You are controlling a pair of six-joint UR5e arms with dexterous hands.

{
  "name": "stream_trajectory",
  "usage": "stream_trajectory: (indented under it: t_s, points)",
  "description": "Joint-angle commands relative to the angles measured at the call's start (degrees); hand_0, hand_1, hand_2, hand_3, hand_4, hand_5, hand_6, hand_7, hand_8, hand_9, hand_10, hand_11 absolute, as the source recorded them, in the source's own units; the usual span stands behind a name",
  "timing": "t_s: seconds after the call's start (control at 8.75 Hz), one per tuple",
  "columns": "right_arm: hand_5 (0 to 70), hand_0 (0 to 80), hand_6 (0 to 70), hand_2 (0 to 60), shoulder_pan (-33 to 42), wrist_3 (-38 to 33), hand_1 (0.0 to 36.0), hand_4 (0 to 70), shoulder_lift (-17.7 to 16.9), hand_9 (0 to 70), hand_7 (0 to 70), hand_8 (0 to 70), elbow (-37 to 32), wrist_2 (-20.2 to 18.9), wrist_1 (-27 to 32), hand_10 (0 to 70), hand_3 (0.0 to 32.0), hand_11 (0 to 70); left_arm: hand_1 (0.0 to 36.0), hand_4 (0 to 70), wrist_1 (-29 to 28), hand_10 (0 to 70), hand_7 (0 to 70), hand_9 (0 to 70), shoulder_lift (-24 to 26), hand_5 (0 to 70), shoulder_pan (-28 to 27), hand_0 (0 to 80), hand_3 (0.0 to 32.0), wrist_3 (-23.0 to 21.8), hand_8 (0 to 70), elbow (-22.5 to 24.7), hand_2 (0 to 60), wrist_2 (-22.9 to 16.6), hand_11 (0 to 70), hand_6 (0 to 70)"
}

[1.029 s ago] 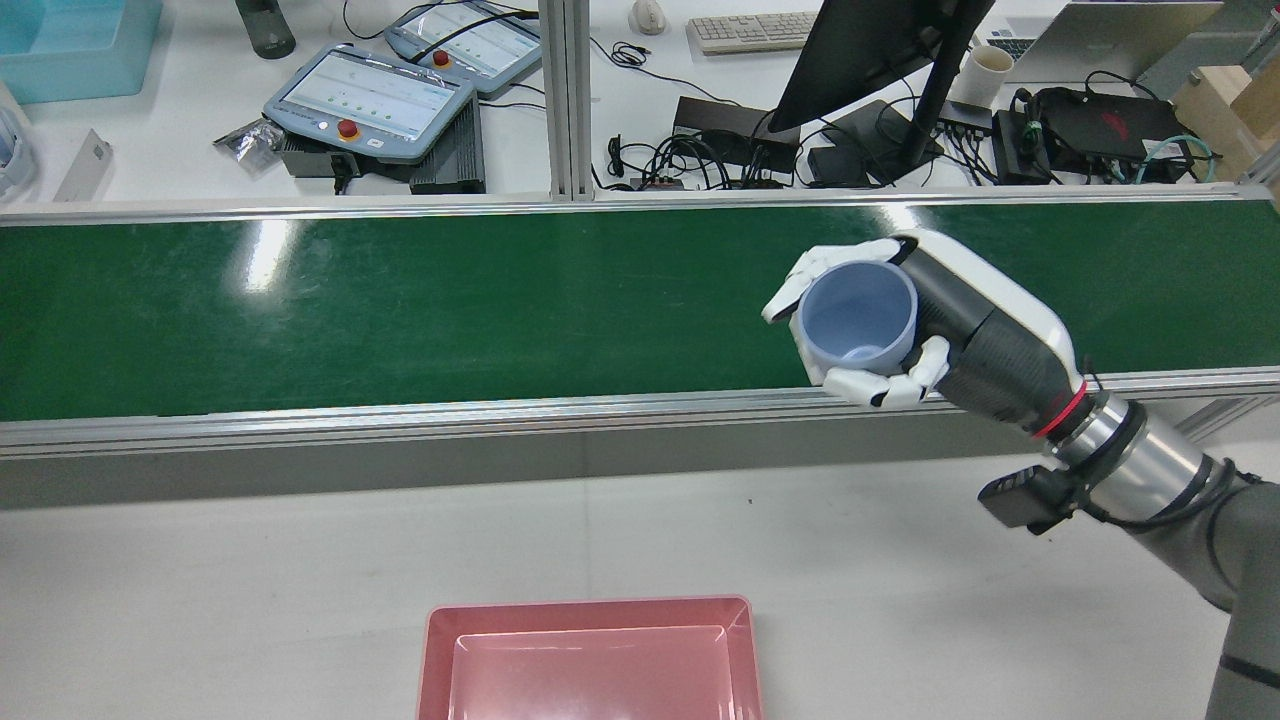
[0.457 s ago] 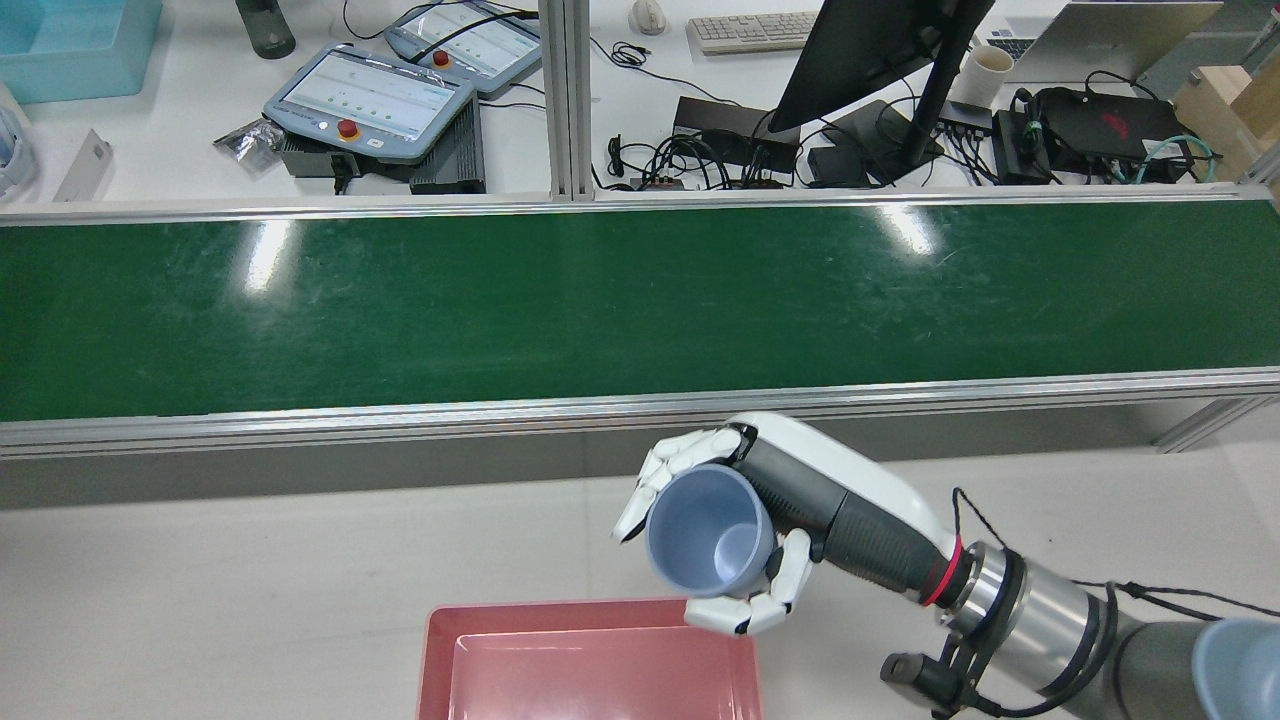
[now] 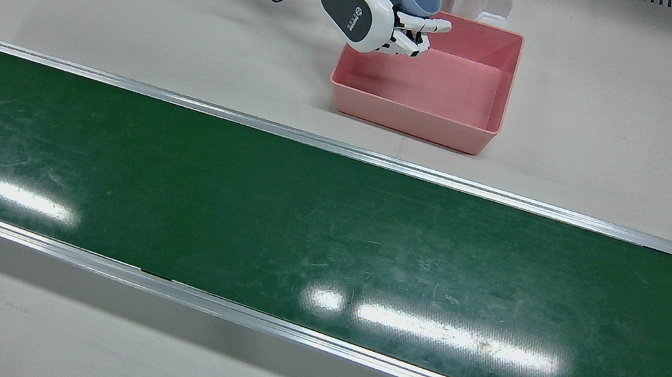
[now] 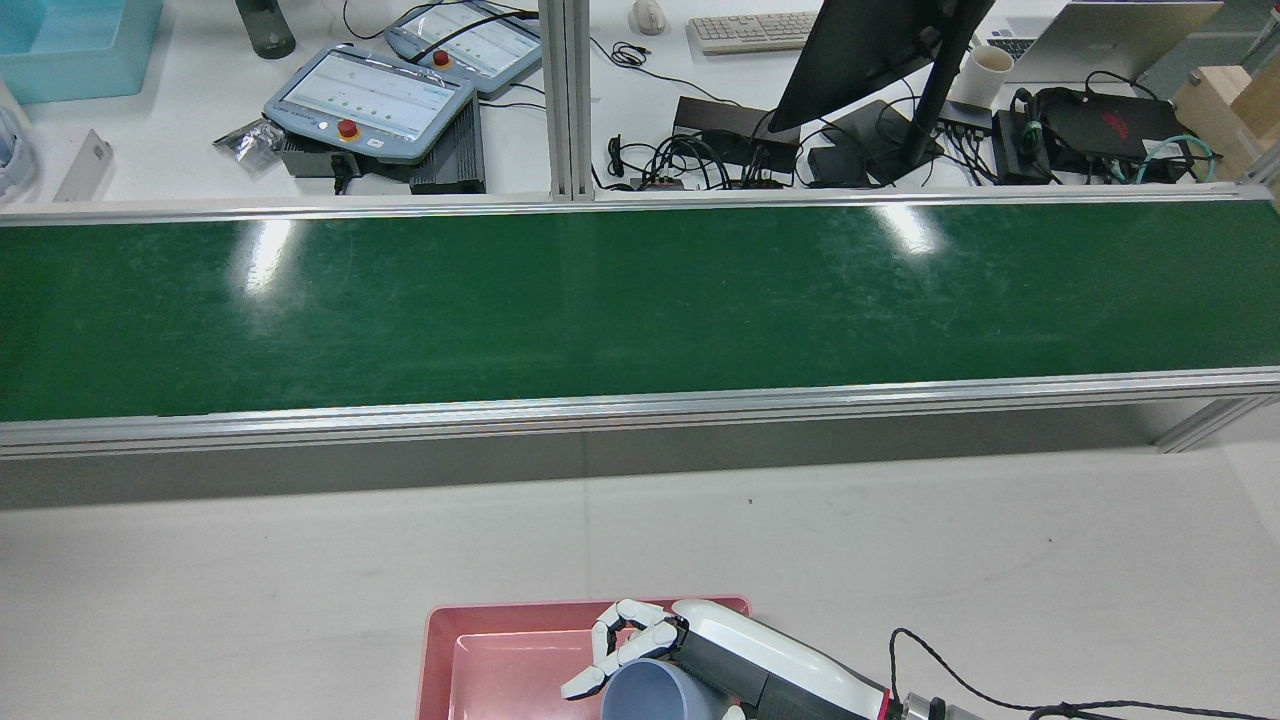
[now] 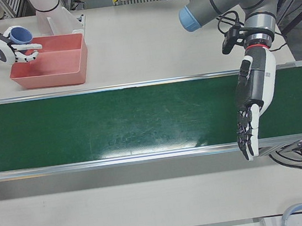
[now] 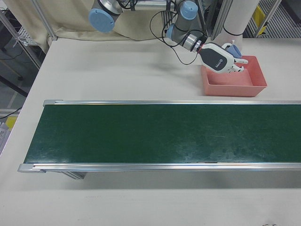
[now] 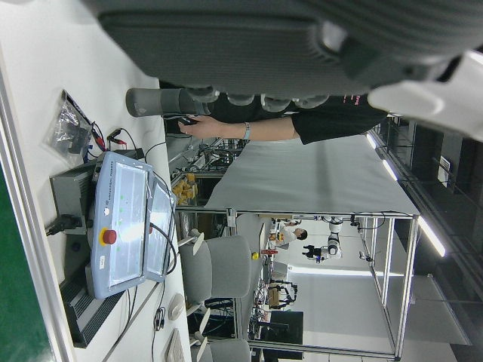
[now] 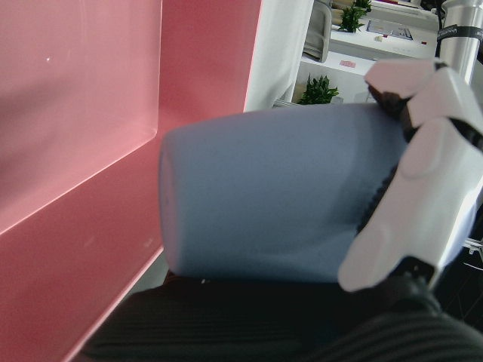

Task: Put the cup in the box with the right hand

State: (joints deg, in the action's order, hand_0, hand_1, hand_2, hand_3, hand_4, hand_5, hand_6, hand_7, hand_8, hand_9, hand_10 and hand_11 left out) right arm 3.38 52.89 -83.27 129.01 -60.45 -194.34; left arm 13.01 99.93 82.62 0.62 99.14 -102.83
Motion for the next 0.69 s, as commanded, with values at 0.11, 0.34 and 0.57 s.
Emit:
stream_trajectory:
  t_s: [0.11,0.34,0.57]
  points:
    - [1.0,42.5,3.0,1.6,-0.1,-0.2,0.7,23.2,0.5,7.2,13.6,2.3,-0.7,0.4,0.1,1.1,0.0,1.9,0.0,0.0,0.0,0.0,0.0,0.0,0.0,0.0,0.0,0.0,0.0,0.1,0.0,0.0,0.0,0.0,0.0,0.0]
    - [1.3,41.2,3.2,1.8,0.2,-0.2,0.7,20.7,0.5,10.3,13.5,4.6,2.4,0.4,0.1,1.5,0.0,2.5,0.0,0.0,0.0,0.0,0.0,0.0,0.0,0.0,0.0,0.0,0.0,0.0,0.0,0.0,0.0,0.0,0.0,0.0]
    - [3.4,41.1,4.1,37.0,8.6,-0.2,12.6,20.7,0.7,12.3,15.3,5.9,11.8,3.4,0.0,1.6,0.0,3.4,0.0,0.0,0.0,0.0,0.0,0.0,0.0,0.0,0.0,0.0,0.0,0.0,0.0,0.0,0.0,0.0,0.0,0.0]
